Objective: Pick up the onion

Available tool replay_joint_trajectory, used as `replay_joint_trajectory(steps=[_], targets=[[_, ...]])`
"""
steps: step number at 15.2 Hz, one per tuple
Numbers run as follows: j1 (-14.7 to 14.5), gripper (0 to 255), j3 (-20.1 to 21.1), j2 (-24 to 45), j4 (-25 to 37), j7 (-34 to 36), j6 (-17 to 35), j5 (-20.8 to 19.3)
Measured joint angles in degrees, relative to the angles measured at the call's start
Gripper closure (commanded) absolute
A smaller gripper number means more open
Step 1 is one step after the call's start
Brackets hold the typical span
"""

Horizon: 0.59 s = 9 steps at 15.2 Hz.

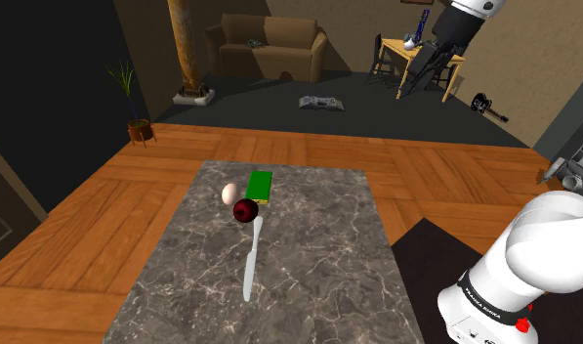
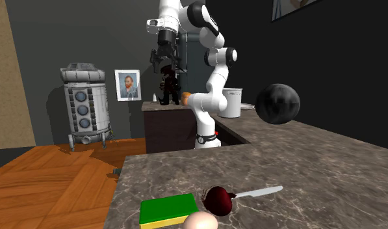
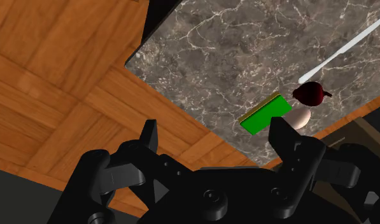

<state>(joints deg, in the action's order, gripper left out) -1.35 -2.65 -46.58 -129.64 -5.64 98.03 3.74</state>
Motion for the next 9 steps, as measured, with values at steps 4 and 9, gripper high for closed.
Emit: replay_joint_trajectory(steps=[4,9], targets=[[-0.8,0,2.8,3.8,1.8,1.3,0.5,-0.3],[-2.2,0,8.5,14.3,8.0,4.1,0.8,-1.9]])
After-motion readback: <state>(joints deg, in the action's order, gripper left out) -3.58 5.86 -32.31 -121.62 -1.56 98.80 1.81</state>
